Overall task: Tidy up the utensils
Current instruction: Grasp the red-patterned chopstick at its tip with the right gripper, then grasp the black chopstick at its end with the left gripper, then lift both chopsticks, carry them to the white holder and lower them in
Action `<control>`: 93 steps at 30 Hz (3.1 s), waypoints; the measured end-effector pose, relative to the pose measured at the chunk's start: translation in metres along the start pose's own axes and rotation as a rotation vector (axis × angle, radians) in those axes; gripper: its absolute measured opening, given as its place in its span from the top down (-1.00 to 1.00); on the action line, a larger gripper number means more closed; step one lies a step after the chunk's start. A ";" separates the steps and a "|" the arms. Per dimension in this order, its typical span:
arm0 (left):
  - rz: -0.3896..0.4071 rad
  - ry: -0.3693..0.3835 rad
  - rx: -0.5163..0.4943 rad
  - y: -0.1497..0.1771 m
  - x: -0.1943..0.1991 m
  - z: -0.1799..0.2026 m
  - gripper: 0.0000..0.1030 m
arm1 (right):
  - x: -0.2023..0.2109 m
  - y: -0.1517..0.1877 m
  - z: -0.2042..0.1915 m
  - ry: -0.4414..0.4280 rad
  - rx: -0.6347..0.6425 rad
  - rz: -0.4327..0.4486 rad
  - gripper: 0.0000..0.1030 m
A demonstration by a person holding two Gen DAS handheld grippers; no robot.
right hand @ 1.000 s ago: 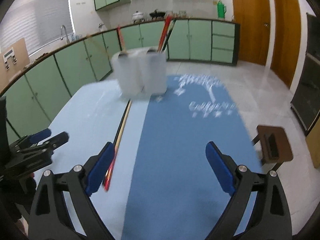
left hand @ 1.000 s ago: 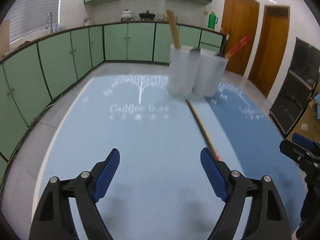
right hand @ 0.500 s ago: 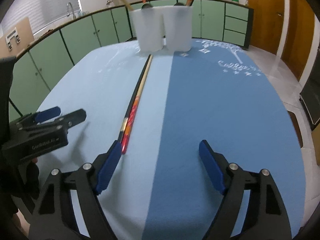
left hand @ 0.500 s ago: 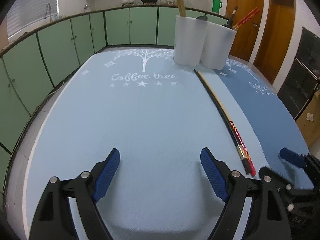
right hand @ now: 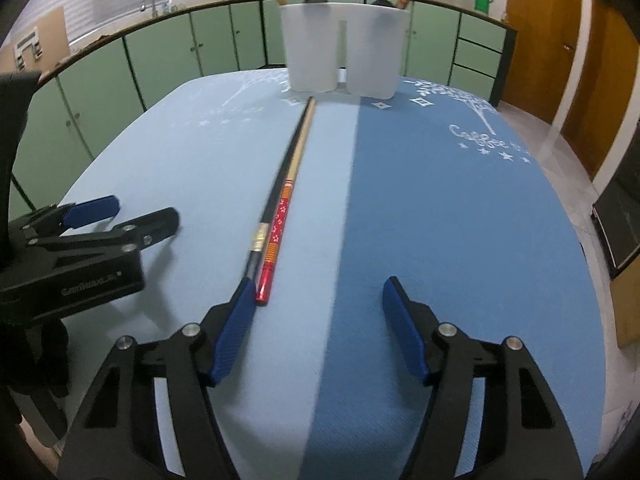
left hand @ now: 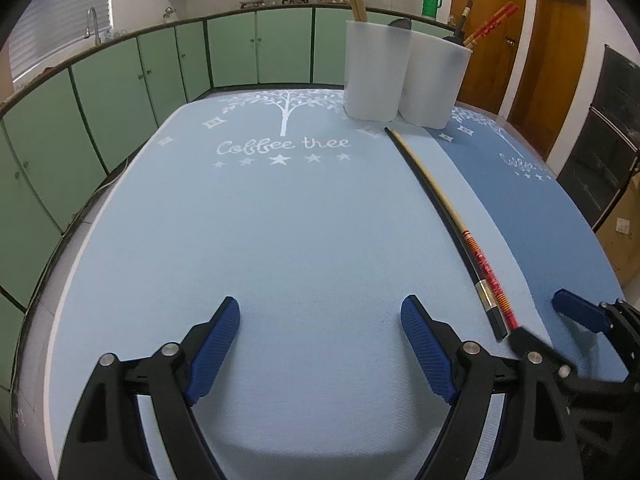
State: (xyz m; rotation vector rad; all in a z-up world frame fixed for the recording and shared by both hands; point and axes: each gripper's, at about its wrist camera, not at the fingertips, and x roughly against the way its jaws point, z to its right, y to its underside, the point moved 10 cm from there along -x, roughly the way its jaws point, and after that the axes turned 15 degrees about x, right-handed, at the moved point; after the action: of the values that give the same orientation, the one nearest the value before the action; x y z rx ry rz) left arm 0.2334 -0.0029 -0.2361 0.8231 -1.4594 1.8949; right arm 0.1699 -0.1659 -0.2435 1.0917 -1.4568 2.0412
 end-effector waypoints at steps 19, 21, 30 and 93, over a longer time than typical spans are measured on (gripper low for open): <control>0.000 -0.003 0.010 0.000 0.000 0.000 -0.59 | 0.002 -0.002 -0.001 -0.077 -0.044 0.040 0.78; 0.000 -0.005 0.011 0.000 0.000 0.000 -0.59 | 0.002 -0.002 -0.003 -0.085 -0.039 0.039 0.90; -0.008 0.032 0.013 0.005 0.006 0.016 -0.59 | 0.011 0.010 0.013 -0.044 -0.082 0.042 0.90; 0.110 0.081 -0.023 -0.003 0.070 0.090 0.87 | 0.052 0.015 0.080 -0.021 -0.172 0.127 0.90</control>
State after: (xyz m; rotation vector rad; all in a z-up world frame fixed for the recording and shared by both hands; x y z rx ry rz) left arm 0.2025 -0.0836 -0.1618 0.6591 -1.5010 1.9646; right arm 0.1564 -0.2512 -0.1996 0.9764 -1.7158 1.9494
